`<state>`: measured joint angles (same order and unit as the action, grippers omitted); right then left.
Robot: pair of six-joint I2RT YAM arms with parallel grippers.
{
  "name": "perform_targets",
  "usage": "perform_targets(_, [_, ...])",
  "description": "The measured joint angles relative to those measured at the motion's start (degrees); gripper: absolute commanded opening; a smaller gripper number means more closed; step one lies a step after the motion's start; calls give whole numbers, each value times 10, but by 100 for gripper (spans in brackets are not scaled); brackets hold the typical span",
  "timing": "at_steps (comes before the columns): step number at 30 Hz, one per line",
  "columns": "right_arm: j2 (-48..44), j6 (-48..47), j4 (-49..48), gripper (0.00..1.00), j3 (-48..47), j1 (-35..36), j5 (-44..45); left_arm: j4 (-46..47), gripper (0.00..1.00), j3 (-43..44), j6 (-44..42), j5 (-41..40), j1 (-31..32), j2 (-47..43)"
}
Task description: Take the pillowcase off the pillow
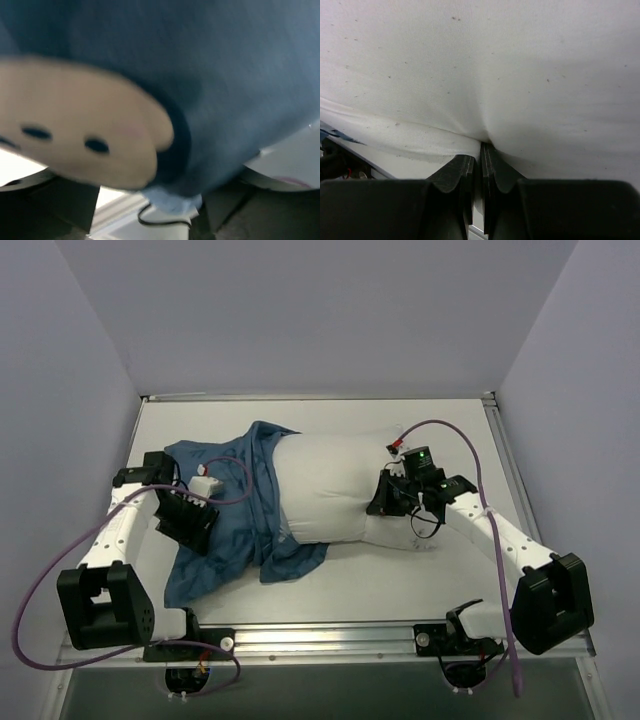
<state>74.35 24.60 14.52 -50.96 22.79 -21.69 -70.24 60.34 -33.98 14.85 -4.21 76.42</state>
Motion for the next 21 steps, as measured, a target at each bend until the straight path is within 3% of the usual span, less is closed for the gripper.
perform_targets(5, [0,3,-4,0,0,-15,-6,90,78,36,35,-24,29,67])
perform_targets(11, [5,7,-17,0,1,-47,-6,184,99,160,64,-24,52,141])
perform_targets(13, [13,6,-22,0,0,-57,-8,195,94,179,57,-11,52,146])
perform_targets(16, [24,3,-28,0,0,-71,-15,191,94,163,19,4,36,127])
perform_targets(21, [37,-7,-30,0,-5,-83,-24,173,94,64,-52,-14,-10,73])
